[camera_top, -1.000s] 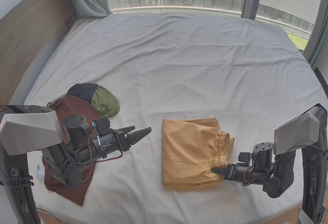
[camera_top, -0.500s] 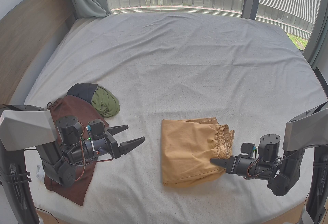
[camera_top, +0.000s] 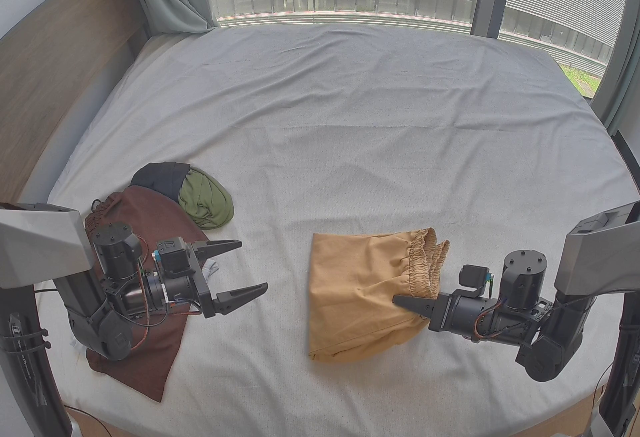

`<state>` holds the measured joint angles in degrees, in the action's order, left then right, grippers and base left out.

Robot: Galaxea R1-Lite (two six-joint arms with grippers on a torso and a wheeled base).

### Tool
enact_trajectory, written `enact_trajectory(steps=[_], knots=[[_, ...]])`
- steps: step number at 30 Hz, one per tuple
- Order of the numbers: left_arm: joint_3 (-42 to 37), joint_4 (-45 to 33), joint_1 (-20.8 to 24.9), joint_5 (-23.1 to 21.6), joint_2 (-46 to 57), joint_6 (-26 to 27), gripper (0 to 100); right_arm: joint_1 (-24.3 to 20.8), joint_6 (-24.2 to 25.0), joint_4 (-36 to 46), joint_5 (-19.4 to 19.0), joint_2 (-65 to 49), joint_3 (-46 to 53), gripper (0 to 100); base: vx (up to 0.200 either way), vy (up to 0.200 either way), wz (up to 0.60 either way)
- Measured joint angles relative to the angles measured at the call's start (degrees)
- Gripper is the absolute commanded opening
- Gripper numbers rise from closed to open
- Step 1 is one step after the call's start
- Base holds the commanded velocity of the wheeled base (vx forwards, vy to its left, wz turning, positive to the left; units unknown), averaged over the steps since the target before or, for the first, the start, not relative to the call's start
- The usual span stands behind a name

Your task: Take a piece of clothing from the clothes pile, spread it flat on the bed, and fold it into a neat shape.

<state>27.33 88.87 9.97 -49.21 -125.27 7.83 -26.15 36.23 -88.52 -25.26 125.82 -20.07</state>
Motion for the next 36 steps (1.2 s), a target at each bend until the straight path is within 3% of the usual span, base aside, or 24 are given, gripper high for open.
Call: enact_trajectory(steps=[11,36], knots=[[-0.10,-0.02,-0.13,-0.02,0.46,-0.02,100,0.24,0.13,0.05,-2.90,-2.47,-0.99,0,0.000,0.000,0.00],[-0.21,-0.02,-0.06,0.00,0.22,-0.11,100,5.01,6.49,0.57,-8.90,-7.68,-12.37,0,0.000,0.000,0.00]])
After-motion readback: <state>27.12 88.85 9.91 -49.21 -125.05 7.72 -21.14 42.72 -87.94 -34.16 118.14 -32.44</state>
